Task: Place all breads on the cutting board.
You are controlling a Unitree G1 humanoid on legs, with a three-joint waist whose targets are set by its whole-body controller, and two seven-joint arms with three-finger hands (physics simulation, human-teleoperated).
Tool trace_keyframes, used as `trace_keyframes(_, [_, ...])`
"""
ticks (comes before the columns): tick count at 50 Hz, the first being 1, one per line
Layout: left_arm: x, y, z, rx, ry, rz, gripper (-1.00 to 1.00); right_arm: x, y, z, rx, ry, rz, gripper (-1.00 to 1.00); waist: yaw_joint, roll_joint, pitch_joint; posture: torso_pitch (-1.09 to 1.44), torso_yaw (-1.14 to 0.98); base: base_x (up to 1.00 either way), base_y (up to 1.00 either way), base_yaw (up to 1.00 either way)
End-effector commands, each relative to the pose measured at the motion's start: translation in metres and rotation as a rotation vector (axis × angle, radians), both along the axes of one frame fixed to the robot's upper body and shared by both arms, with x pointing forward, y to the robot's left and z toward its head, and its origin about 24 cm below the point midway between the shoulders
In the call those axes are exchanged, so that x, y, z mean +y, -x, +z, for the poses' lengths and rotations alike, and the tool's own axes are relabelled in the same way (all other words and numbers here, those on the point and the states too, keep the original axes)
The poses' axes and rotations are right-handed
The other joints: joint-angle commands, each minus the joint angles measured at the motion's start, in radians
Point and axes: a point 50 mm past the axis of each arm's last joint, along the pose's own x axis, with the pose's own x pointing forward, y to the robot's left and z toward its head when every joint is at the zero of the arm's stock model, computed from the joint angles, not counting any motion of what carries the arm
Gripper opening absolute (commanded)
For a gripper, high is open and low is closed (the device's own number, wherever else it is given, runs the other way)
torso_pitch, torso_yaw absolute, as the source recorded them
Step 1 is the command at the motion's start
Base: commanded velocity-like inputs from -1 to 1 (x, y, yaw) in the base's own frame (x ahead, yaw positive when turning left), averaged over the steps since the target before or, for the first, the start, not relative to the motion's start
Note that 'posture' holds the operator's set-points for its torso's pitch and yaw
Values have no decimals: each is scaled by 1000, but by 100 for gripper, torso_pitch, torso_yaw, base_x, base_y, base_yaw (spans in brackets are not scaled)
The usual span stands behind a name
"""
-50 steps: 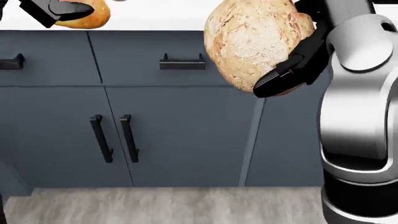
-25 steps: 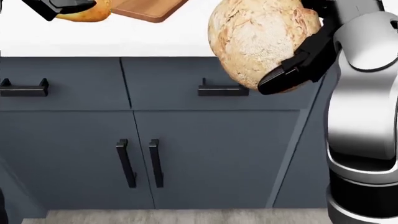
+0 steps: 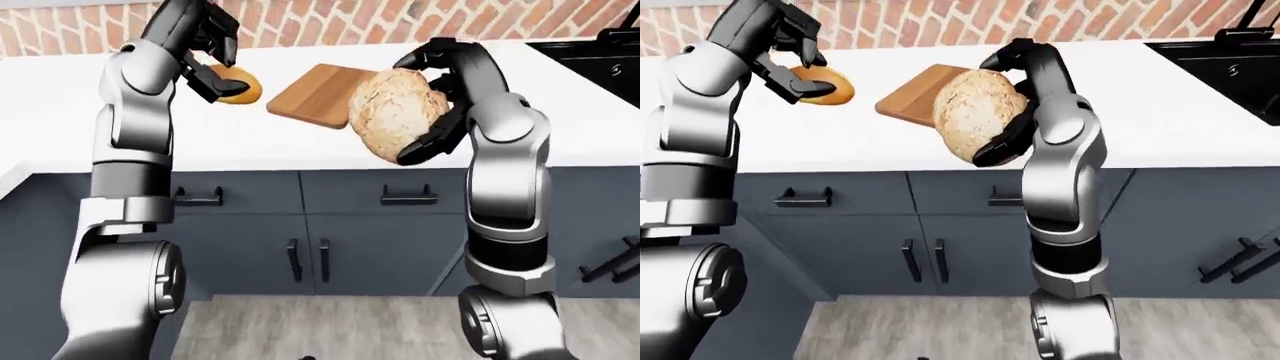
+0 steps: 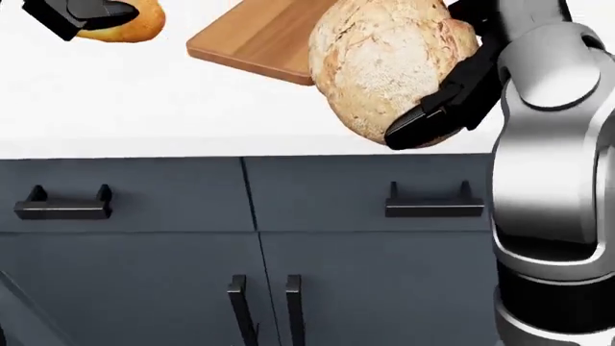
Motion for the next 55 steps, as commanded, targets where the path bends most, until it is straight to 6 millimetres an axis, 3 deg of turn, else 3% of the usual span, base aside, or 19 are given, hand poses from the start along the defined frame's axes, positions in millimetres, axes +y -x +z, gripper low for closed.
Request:
trace_keyframes(1, [-13,11,35,-141,-17,-40,-100,-9,11,29,-145,0,-40,-100,-29,-9,-56,0,0,0,0,0])
trace_keyframes(8, [-13,11,35,-141,-17,-41,-100,-13,11,29,-145,-5,-56,-100,-73,-46,-50,0,0,0,0,0])
trace_keyframes(10, [-14,10,35,-141,-17,-41,-100,-13,11,29,-146,-6,-57,-100,-75,-51,-86,0,0,25,0,0])
trace_keyframes(12, [-13,10,34,-140,-18,-41,-100,-13,11,28,-145,-6,-57,-100,-80,-62,-75,0,0,35,0,0])
trace_keyframes(13, [-14,11,34,-141,-18,-41,-100,-13,11,29,-154,-5,-56,-100,-81,-71,-46,0,0,0,0,0])
trace_keyframes(15, [-13,11,34,-141,-17,-40,-100,-13,12,29,-153,-4,-56,-100,-81,-65,-78,0,0,0,0,0])
trace_keyframes(24, [-13,12,35,-142,-15,-40,-100,-12,11,28,-148,3,-52,-100,-71,-83,-55,0,0,0,0,0])
trace_keyframes(25, [-12,12,34,-142,-16,-40,-100,-11,11,28,-148,5,-51,-100,-71,-87,-85,0,0,25,0,0])
trace_keyframes(27, [-12,12,34,-143,-15,-40,-100,-11,11,28,-149,6,-49,-100,-74,-120,-66,0,0,29,0,0])
trace_keyframes(29, [-12,11,34,-143,-15,-39,-100,-11,11,28,-149,6,-49,-100,-68,-167,-84,0,0,30,0,0])
trace_keyframes(30, [-12,11,34,-143,-15,-40,-100,-11,11,28,-148,7,-49,-100,-73,-140,-68,0,0,30,0,0])
trace_keyframes(33, [-13,12,35,-145,-16,-41,-100,-10,10,27,-148,8,-46,-100,-70,-150,-80,0,0,30,0,0])
trace_keyframes(41, [-12,12,36,-146,-14,-40,-100,-9,11,29,-154,8,-41,-100,-78,-100,-66,0,0,28,0,0])
trace_keyframes(43, [-11,12,35,-146,-13,-40,-100,-8,11,29,-157,5,-33,-100,-84,-88,-78,0,0,0,13,0])
trace_keyframes(44, [-11,12,36,-147,-13,-39,-100,-8,11,29,-158,6,-32,-100,-62,-98,-81,0,0,0,0,45])
trace_keyframes(48, [-9,13,36,-148,-11,-36,-100,-7,11,29,-156,7,-30,-100,-67,-13,-81,0,0,0,0,78])
trace_keyframes(49, [-9,13,36,-147,-8,-37,-100,-6,11,29,-156,8,-29,-100,-59,-43,-86,0,0,0,0,95])
trace_keyframes(51, [-9,14,36,-147,-7,-37,-100,-6,11,30,-157,8,-29,-100,-62,-8,-88,0,0,0,0,95])
trace_keyframes(55, [-10,14,36,-147,-8,-39,-100,-6,11,29,-156,8,-29,-100,-46,-39,-89,0,0,0,0,90])
